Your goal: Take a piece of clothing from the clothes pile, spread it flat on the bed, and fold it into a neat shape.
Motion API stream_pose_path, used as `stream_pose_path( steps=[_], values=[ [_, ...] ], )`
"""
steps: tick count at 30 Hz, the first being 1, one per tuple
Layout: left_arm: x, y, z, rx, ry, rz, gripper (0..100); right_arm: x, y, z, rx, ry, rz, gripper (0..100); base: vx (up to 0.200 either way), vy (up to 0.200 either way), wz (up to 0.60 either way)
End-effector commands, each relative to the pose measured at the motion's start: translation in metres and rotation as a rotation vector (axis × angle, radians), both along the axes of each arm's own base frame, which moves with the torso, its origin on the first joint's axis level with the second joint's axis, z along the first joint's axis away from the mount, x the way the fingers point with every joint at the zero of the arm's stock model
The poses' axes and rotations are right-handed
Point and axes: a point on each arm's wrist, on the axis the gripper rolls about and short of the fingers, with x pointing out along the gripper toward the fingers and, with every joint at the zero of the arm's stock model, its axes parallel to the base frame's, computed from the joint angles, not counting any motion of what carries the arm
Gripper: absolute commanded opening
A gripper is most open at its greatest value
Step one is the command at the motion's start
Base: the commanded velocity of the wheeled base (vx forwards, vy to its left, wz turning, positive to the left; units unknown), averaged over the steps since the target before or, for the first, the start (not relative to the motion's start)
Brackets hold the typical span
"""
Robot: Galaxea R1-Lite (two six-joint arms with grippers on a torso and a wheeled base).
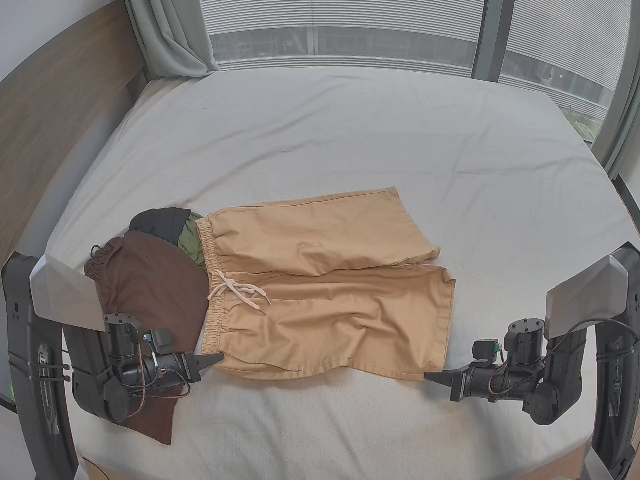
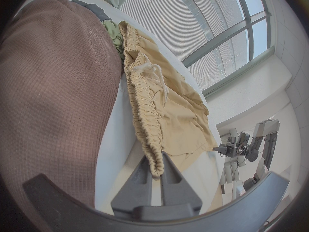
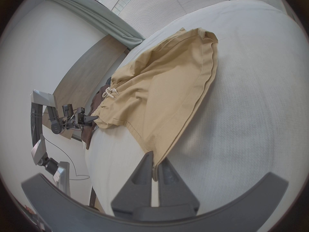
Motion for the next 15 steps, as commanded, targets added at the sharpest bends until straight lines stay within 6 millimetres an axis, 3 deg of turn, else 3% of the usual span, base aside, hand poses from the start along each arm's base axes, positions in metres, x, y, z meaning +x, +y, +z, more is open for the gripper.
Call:
stream_pose_path(
  steps=[1,10,15],
  values=[
    [-0.011,0.004,0.007,-0.003,0.003,-0.020,0,-0.009,-0.003,0.005,-0.023,-0.005,0.013,0,0.000,0.000,0.00],
    [-0.035,0.011,0.007,0.044,0.015,-0.068,0,-0.025,-0.008,0.004,-0.102,-0.024,0.070,0,0.000,0.000,0.00],
    [-0.038,0.011,0.007,0.052,0.013,-0.078,0,-0.035,-0.011,0.003,-0.135,-0.012,0.095,0,0.000,0.000,0.00]
  ],
)
